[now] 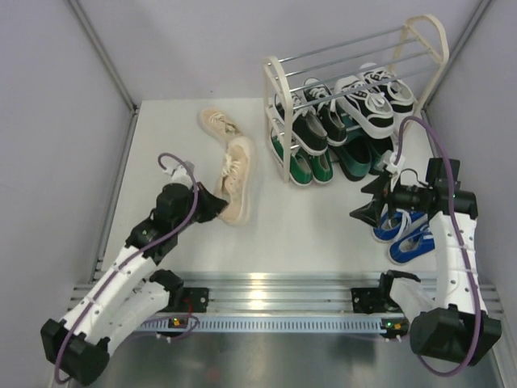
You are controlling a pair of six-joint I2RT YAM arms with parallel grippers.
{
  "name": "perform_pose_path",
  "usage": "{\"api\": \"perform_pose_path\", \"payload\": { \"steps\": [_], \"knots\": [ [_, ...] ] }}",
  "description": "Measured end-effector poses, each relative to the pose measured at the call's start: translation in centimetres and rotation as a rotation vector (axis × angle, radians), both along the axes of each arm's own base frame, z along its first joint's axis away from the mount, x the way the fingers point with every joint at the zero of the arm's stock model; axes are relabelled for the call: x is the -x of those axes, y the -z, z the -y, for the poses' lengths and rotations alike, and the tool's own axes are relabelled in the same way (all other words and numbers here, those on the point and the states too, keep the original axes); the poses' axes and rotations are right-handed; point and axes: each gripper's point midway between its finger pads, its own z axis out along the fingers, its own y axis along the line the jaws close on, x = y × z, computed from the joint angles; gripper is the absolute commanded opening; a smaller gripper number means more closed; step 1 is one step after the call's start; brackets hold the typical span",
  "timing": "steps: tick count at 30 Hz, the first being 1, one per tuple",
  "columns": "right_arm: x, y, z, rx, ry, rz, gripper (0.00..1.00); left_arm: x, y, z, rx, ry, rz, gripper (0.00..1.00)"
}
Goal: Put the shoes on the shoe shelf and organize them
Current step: Pick up the shoe at the center of the board.
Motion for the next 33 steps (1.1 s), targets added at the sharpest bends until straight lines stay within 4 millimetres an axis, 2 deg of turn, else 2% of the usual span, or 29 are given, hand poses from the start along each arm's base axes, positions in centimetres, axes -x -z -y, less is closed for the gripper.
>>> {"api": "perform_pose_path", "payload": {
  "steps": [3,5,7,10,13,16,19,21,24,28,33],
  "knots": [
    [0.2,-1.6,-0.3,-0.006,-0.031,0.004,0.88,5.3,-1.3,4.6,0.071,0.24,0.077,0.0],
    [0.5,-2.7,-0.7,-0.012,-0.049,0.016,0.87,8.2,-1.9,6.3,0.116,0.359,0.109,0.0],
    [0.8,-3.7,-1.0,-0.029,-0.057,0.019,0.86,10.1,-2.4,7.2,0.146,0.438,0.125,0.0],
    [1.2,-4.6,-1.8,-0.062,-0.045,-0.017,0.85,11.8,-2.8,8.6,0.172,0.535,0.123,0.0],
    [1.4,-5.6,-2.8,-0.087,-0.037,-0.033,0.86,12.7,-2.0,10.1,0.148,0.609,0.07,0.0],
    [1.5,-6.6,-3.4,-0.112,-0.01,-0.049,0.89,13.8,-1.3,12.8,0.076,0.709,0.025,0.0],
    [1.1,-6.6,-3.1,-0.128,0.075,-0.126,0.95,15.3,-1.5,15.5,0.028,0.815,0.032,0.0],
    [0.9,-6.3,-2.8,-0.131,0.132,-0.179,0.99,15.8,-2.3,17.3,0.029,0.86,0.055,0.0],
    [0.2,-6.0,-2.0,-0.133,0.254,-0.236,0.99,15.1,-3.1,19.5,0.041,0.866,0.091,0.0],
    [-0.2,-6.3,-0.8,-0.148,0.414,-0.268,0.99,13.4,-2.7,21.5,0.031,0.821,0.109,0.0],
    [-0.1,-6.7,-0.9,-0.214,0.48,-0.321,0.99,11.9,-3.5,23.4,0.059,0.784,0.148,0.0]
  ]
}}
